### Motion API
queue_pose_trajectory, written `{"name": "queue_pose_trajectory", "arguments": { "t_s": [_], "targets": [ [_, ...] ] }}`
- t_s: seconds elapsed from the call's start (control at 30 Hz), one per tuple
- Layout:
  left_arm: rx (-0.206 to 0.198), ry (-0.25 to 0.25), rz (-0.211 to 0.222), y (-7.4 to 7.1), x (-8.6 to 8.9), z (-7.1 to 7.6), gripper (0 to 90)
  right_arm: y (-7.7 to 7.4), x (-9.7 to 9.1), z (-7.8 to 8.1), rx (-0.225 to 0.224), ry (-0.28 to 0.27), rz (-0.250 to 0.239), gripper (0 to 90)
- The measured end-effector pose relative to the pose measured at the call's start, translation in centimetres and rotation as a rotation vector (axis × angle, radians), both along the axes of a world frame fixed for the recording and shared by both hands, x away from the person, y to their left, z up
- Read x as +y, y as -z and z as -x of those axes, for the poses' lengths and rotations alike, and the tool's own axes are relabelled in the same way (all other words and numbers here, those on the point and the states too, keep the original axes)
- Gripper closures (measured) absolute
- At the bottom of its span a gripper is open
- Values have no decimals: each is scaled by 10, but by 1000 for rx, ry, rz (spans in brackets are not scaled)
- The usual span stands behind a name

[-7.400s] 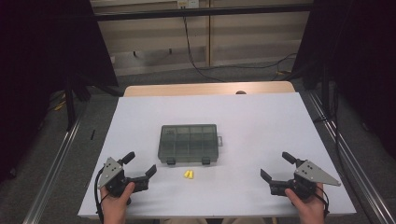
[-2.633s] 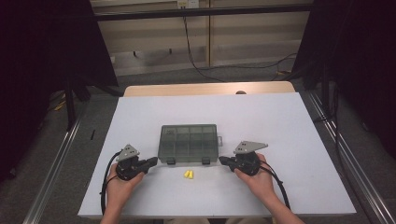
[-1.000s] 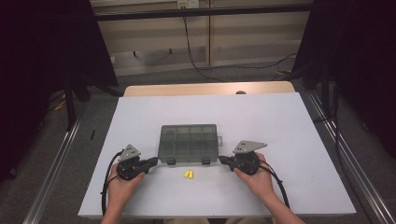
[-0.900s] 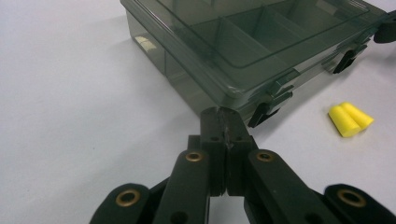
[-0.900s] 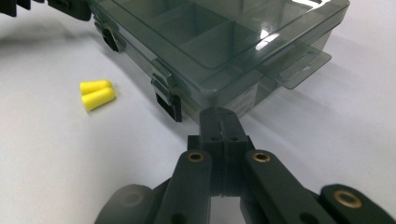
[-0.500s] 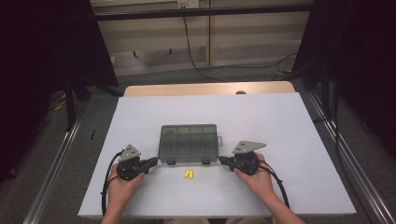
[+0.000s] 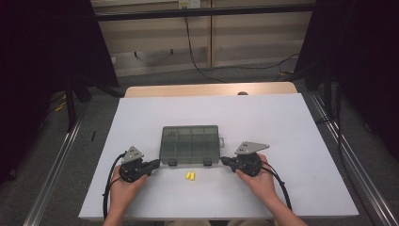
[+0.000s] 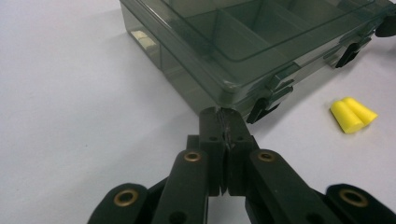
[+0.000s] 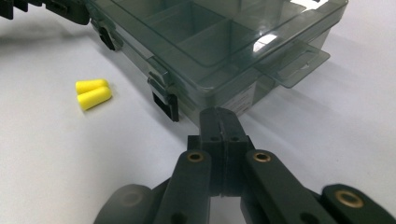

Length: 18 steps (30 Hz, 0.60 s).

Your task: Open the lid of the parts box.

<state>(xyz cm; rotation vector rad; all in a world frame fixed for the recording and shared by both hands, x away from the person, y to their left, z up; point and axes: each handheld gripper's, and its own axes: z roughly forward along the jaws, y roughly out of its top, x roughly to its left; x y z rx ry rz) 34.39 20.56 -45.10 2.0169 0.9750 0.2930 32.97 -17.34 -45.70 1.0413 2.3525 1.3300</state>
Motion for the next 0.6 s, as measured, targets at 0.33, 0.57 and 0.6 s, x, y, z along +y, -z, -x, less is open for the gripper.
{"name": "queue_pose_trajectory", "arguments": {
  "t_s": [0.33,0.57,0.6],
  "targets": [
    [-3,-4,7,0,1,0,886,-1,0,1,-4,2,-12,900],
    [-4,-7,10,-1,0,1,885,-1,0,1,-6,-1,-21,900],
    [-4,-7,12,-1,0,1,885,-1,0,1,-6,-1,-21,900]
  ]
}}
